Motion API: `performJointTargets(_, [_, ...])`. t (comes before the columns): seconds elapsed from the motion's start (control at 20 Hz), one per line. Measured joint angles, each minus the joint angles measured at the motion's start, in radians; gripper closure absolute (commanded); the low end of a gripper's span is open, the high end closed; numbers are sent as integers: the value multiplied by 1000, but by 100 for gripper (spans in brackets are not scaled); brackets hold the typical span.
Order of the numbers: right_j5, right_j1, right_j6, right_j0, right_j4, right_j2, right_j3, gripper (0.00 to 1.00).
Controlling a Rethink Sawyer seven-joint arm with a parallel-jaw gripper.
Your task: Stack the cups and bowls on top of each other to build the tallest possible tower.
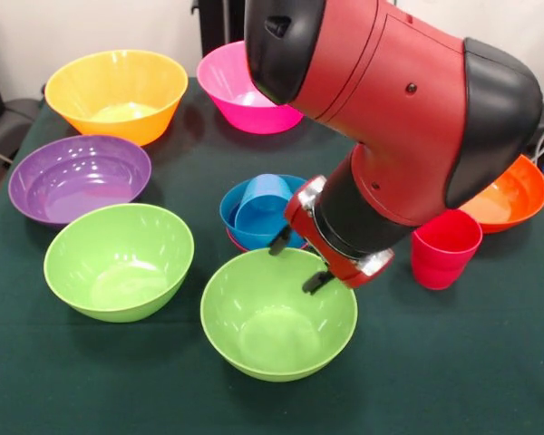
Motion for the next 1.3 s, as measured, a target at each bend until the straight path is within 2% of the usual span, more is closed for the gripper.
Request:
performJointTargets(0.5, [-22,50,0,-16,25,14,-61,0])
performJointTargets(0.8, [-22,59,0,-21,25,18,-61,0])
performJointTargets(1.0, [-22,47,0,-21,25,27,-52,0])
performJointTargets(1.3, [-22,-17,0,-1,25,54,-1,0])
